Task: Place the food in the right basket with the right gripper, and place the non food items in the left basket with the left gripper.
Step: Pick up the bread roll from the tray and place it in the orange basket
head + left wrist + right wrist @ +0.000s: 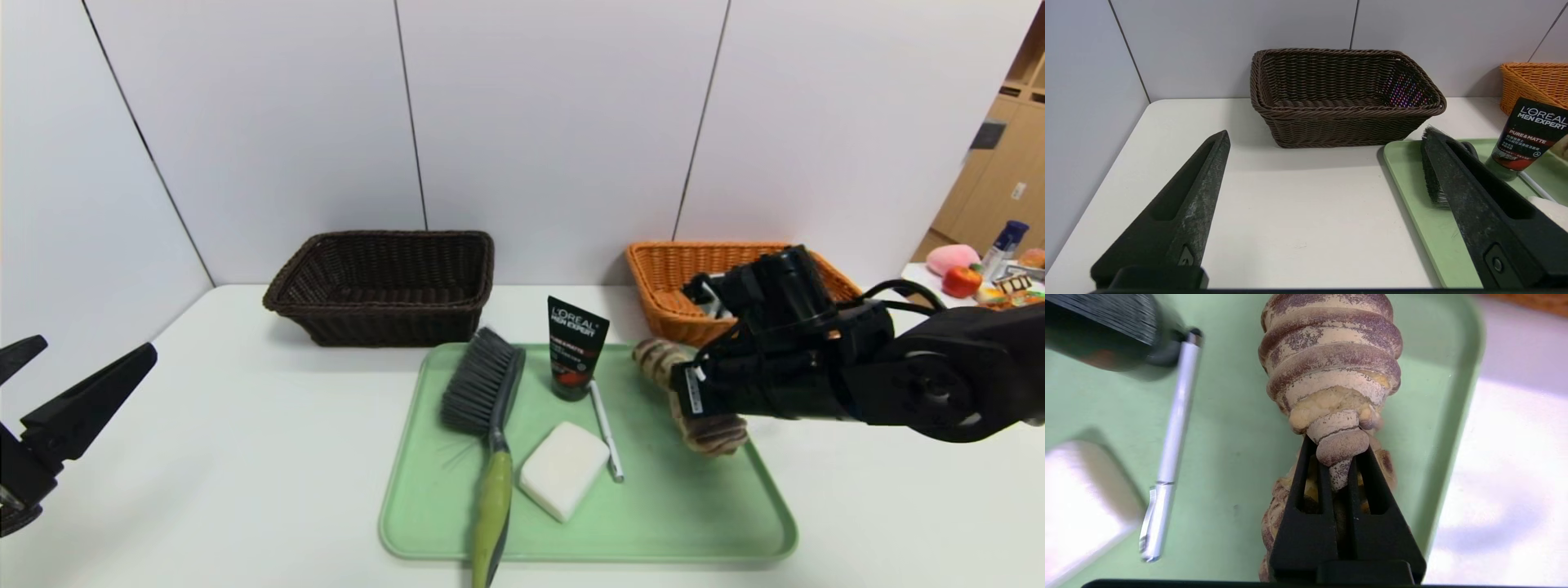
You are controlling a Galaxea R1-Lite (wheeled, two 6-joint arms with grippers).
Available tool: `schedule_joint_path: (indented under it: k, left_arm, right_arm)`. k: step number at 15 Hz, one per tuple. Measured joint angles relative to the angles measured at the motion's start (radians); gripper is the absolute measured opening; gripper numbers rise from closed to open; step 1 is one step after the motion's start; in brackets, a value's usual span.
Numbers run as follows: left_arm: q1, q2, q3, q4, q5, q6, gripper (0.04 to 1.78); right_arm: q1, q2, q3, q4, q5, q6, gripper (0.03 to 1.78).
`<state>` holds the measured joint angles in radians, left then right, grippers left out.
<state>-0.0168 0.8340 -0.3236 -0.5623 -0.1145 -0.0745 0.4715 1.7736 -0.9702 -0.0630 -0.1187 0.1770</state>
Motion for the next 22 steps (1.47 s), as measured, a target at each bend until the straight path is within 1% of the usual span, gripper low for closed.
schedule_joint_path:
  k: [3,4,5,6,7,9,10,12,15,16,17,19,22]
  left_arm:
    - [0.000,0.000,0.003,0.000,0.000,0.000,1.69]
    - [0.000,0.000,0.004,0.000,-0.001,0.000,1.69]
    - [0.000,0.000,0.005,0.000,0.000,0.000,1.69]
    - [0.000,0.000,0.005,0.000,0.000,0.000,1.69]
    - [0.000,0.000,0.005,0.000,0.000,0.000,1.69]
    - [0.000,0.000,0.005,0.000,0.001,0.000,1.69]
    - [0.000,0.000,0.006,0.000,0.001,0.000,1.69]
    - [0.000,0.000,0.007,0.000,0.001,0.000,1.69]
    - [0.000,0.000,0.005,0.000,0.001,0.000,1.69]
    - [0.000,0.001,0.003,0.000,0.000,0.000,1.69]
    - [0.000,0.003,0.002,0.000,0.000,0.001,1.69]
    - [0.000,0.006,-0.002,0.000,0.001,0.000,1.69]
    - [0.000,0.007,-0.002,0.000,0.000,0.000,1.69]
  right_arm:
    - [0.009,-0.131,-0.005,0.009,0.026,0.000,0.13]
    - [0.010,-0.177,-0.013,0.013,0.042,0.000,0.13]
    - [0.008,-0.221,-0.029,0.015,0.070,0.001,0.13]
    - [-0.002,-0.249,-0.055,0.006,0.093,0.001,0.13]
    - [-0.019,-0.266,-0.083,-0.005,0.102,0.001,0.13]
    - [-0.064,-0.247,-0.131,-0.051,0.101,-0.006,0.13]
    - [-0.088,-0.217,-0.147,-0.099,0.100,-0.012,0.13]
    - [-0.130,-0.117,-0.164,-0.236,0.083,-0.031,0.13]
    - [-0.173,0.065,-0.200,-0.461,0.029,-0.090,0.13]
    - [-0.184,0.120,-0.218,-0.515,0.011,-0.114,0.13]
    - [-0.196,0.173,-0.239,-0.550,-0.006,-0.140,0.13]
    - [-0.212,0.254,-0.284,-0.568,-0.037,-0.165,0.13]
    - [-0.231,0.331,-0.331,-0.567,-0.051,-0.180,0.13]
